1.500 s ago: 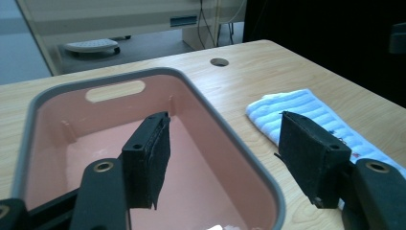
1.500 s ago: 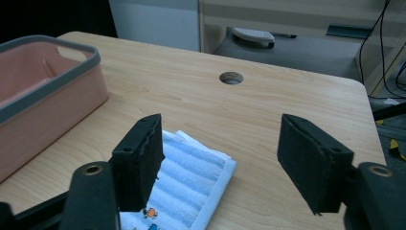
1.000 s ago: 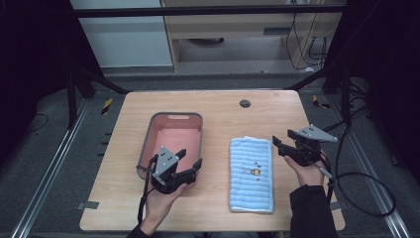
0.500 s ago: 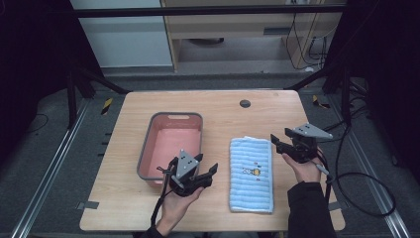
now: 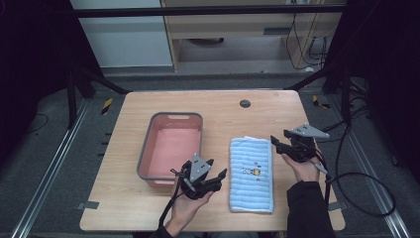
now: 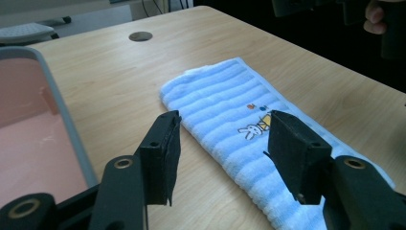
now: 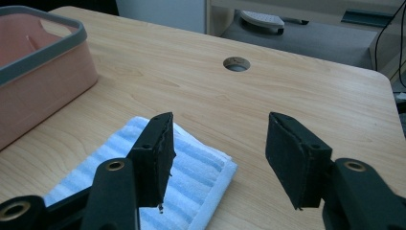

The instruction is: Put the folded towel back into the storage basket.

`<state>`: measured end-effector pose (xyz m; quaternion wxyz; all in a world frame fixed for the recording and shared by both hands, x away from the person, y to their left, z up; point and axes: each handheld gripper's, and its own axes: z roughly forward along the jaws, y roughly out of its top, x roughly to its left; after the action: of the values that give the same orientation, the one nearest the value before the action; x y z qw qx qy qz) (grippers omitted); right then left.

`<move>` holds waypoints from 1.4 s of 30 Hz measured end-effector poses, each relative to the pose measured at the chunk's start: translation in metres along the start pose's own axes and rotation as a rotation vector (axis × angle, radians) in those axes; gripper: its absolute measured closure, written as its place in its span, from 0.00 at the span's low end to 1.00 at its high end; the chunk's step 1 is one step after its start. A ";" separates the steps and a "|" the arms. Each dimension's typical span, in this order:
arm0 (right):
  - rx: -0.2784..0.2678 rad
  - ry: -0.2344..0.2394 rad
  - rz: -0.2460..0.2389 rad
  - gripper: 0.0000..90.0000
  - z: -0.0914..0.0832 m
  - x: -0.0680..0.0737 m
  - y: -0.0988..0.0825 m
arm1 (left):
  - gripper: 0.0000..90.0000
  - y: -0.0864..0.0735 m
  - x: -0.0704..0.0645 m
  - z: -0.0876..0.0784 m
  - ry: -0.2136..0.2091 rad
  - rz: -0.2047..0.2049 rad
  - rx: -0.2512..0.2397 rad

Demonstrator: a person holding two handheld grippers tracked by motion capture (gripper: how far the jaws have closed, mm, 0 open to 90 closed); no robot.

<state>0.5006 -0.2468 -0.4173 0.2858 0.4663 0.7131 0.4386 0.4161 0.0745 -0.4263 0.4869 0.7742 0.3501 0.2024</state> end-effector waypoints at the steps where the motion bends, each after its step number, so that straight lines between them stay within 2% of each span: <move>1: 0.002 -0.001 -0.001 0.48 0.001 0.000 -0.001 | 0.51 -0.001 -0.001 0.001 -0.003 0.000 0.000; 14: 0.039 0.007 0.008 0.49 0.019 -0.001 -0.011 | 0.53 -0.014 -0.014 0.016 -0.049 0.011 0.038; 18: 0.059 0.007 -0.010 0.50 0.027 0.000 -0.013 | 0.53 -0.018 -0.018 0.020 -0.048 0.021 0.055; 27: 0.092 -0.006 -0.010 0.51 0.039 0.000 -0.021 | 0.53 -0.028 -0.028 0.032 -0.044 0.033 0.095; 32: 0.114 -0.006 -0.013 0.50 0.044 0.001 -0.025 | 0.53 -0.034 -0.030 0.039 -0.038 0.038 0.118; 38: 0.147 -0.002 -0.041 0.50 0.053 0.005 -0.030 | 0.53 -0.043 -0.031 0.047 -0.036 0.030 0.148; 42: 0.171 0.001 -0.031 0.50 0.058 0.004 -0.033 | 0.54 -0.047 -0.033 0.051 -0.028 0.031 0.169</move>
<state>0.5325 -0.2279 -0.4732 0.2512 0.4778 0.7552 0.3718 0.4114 0.0322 -0.4908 0.4213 0.8207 0.3470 0.1687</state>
